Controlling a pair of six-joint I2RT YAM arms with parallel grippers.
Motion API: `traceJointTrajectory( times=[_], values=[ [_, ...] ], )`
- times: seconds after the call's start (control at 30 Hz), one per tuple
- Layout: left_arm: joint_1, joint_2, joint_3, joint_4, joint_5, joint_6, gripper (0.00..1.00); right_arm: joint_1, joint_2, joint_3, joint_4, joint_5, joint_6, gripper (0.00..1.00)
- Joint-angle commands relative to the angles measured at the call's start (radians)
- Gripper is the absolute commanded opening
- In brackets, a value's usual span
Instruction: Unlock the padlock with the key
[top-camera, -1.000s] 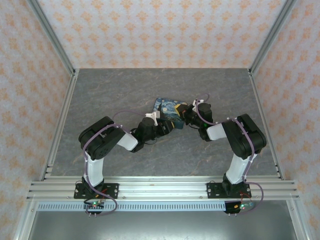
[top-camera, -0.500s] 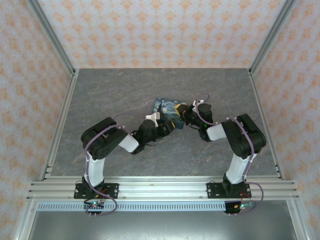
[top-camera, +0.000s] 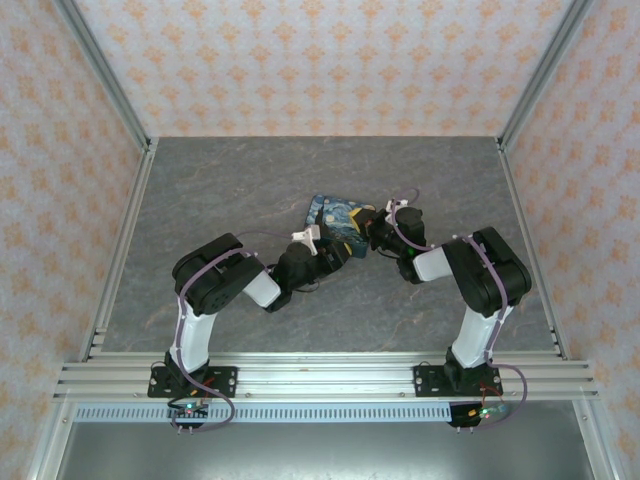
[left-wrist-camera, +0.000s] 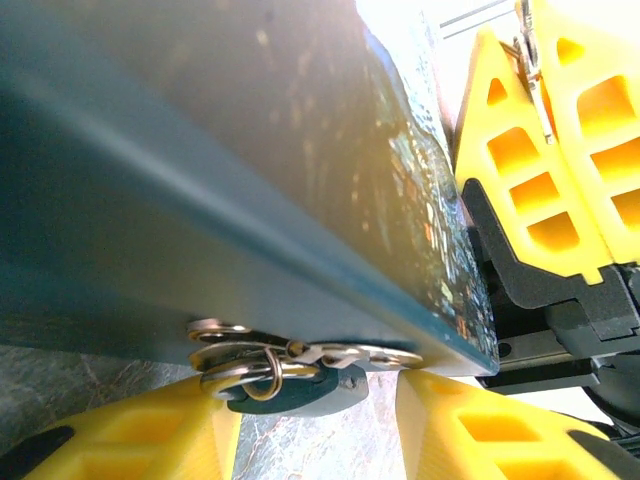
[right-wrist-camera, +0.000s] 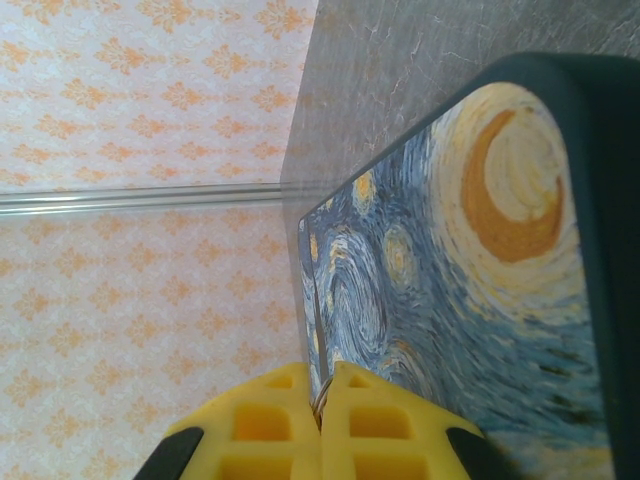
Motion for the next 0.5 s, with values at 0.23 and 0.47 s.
traceJointTrajectory(
  times=[0.23, 0.47],
  values=[
    [-0.024, -0.102, -0.060, 0.026, -0.062, -0.025, 0.43, 0.002, 0.028, -0.027, -0.010, -0.014, 0.004, 0.00],
    [-0.024, -0.064, -0.041, 0.023, -0.068, -0.023, 0.44, 0.002, 0.032, -0.036, 0.001, -0.011, 0.009, 0.00]
  ],
)
